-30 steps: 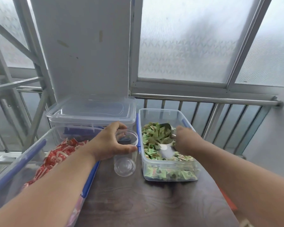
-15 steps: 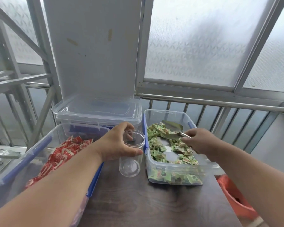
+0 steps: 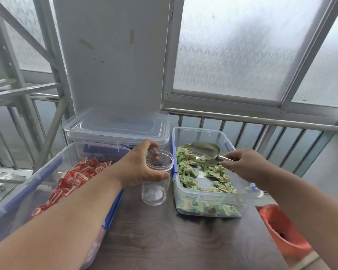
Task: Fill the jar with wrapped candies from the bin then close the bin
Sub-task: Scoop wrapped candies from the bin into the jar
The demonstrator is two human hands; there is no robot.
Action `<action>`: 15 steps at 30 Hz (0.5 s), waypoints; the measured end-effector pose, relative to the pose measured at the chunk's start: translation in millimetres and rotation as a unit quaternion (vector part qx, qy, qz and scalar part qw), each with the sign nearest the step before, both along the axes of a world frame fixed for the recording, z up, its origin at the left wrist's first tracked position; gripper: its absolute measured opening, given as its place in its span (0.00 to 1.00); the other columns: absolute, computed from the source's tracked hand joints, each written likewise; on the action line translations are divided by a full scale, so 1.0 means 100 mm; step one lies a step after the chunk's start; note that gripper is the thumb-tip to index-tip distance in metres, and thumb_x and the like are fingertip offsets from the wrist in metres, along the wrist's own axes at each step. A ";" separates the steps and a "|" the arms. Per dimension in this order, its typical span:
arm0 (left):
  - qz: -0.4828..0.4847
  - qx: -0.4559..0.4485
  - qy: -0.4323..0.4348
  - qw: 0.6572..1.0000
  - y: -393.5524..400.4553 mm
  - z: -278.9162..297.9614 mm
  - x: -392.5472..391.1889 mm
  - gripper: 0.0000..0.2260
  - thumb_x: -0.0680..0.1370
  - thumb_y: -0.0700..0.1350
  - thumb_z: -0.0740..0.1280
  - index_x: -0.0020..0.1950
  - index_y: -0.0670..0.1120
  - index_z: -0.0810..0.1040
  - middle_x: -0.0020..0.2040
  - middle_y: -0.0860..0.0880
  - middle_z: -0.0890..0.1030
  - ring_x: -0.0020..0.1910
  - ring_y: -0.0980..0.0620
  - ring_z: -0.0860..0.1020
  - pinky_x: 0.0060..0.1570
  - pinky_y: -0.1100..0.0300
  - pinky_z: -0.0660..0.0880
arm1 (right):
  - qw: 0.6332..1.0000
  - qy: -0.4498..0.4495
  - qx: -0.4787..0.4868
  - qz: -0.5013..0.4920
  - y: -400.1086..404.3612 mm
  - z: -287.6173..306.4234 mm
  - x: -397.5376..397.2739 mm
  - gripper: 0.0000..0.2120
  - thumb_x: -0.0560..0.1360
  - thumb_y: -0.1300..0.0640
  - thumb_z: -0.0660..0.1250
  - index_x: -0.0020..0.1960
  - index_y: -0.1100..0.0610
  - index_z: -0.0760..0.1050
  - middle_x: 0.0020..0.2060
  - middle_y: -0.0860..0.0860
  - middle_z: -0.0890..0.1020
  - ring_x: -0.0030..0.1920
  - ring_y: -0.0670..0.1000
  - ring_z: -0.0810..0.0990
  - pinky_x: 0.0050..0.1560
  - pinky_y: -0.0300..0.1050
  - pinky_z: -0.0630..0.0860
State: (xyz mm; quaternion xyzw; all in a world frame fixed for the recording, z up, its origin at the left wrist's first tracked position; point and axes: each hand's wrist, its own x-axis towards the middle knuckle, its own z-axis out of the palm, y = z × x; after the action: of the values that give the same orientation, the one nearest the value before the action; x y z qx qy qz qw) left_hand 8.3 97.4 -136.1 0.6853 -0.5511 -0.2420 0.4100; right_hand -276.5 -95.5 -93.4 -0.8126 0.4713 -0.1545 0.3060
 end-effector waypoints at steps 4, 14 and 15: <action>0.001 0.003 0.011 1.000 0.00 0.00 -0.01 0.44 0.69 0.53 0.87 0.77 0.54 0.65 0.66 0.54 0.78 0.62 0.62 0.80 0.56 0.67 0.80 | 0.999 -0.043 0.019 0.025 0.01 0.18 -0.03 0.05 0.77 0.53 0.74 0.46 0.45 0.88 0.29 0.50 0.75 0.33 0.52 0.69 0.36 0.47 0.68; 0.003 0.009 0.012 1.000 -0.02 -0.02 0.00 0.45 0.69 0.55 0.87 0.78 0.55 0.64 0.65 0.56 0.78 0.63 0.63 0.79 0.55 0.70 0.77 | 0.992 0.014 -0.021 0.126 0.22 0.85 -0.05 0.09 0.76 0.52 0.75 0.51 0.38 0.87 0.32 0.42 0.83 0.32 0.39 0.77 0.42 0.43 0.73; 0.003 0.010 0.011 1.000 -0.02 -0.02 0.00 0.45 0.69 0.55 0.87 0.78 0.55 0.64 0.66 0.56 0.77 0.63 0.63 0.79 0.55 0.70 0.77 | 0.988 0.048 -0.050 0.140 0.28 0.93 -0.01 0.09 0.76 0.51 0.75 0.51 0.36 0.86 0.36 0.40 0.85 0.36 0.38 0.80 0.46 0.44 0.75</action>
State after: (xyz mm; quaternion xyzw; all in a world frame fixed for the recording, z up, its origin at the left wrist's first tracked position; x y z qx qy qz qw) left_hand 8.3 95.2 -137.6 0.6882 -0.5422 -0.2535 0.4100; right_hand -277.2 -67.6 -0.1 -0.8913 0.3589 -0.0939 0.2605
